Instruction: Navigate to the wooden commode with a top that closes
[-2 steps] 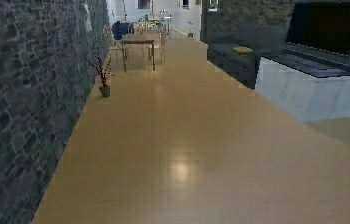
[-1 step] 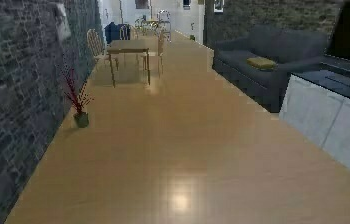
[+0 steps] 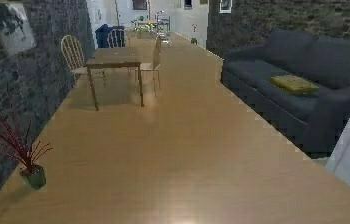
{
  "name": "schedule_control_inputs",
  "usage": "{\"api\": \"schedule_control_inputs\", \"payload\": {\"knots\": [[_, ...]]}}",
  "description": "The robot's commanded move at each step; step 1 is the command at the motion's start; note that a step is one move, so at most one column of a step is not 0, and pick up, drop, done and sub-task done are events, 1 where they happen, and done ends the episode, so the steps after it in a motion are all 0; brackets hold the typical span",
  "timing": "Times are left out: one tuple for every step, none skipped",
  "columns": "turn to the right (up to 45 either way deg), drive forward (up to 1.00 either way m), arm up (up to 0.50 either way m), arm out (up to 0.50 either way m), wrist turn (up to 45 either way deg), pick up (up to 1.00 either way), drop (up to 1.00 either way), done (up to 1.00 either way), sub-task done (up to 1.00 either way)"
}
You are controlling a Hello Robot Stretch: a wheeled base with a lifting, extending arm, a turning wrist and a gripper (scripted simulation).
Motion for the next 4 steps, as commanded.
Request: {"api": "schedule_control_inputs", "payload": {"knots": [[0.0,1.0,0.0,0.0,0.0,0.0,0.0,0.0,0.0],[0.0,1.0,0.0,0.0,0.0,0.0,0.0,0.0,0.0],[0.0,1.0,0.0,0.0,0.0,0.0,0.0,0.0,0.0],[0.0,0.8,0.0,0.0,0.0,0.0,0.0,0.0,0.0]]}}
